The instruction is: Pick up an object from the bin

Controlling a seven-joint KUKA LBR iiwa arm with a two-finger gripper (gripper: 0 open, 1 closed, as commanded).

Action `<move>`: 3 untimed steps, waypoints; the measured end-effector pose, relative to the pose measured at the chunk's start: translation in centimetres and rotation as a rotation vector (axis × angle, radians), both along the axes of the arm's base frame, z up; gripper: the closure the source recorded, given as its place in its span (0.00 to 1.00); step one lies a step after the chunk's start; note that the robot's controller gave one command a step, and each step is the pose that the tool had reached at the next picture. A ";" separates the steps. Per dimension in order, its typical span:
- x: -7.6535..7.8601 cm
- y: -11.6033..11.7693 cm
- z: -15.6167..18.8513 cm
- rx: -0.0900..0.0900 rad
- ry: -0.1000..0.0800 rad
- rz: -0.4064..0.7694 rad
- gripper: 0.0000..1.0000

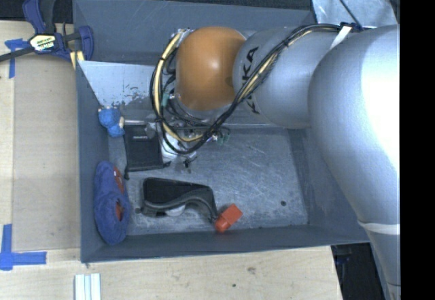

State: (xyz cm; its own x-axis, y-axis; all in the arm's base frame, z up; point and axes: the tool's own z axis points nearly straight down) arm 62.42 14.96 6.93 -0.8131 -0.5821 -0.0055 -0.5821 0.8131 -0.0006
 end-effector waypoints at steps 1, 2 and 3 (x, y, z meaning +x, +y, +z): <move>0.1 0.0 0.2 0.001 -0.002 -0.002 1.00; 0.0 0.0 0.1 0.000 0.000 -0.004 0.00; -1.1 3.6 0.2 0.000 0.002 -0.177 0.00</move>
Offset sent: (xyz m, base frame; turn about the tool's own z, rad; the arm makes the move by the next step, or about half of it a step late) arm 0.0000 0.0000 0.0000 0.0000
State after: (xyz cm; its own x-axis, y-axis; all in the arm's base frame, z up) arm 61.34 18.59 7.10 -0.9027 -0.4302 -0.0042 -0.4302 0.9027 0.0002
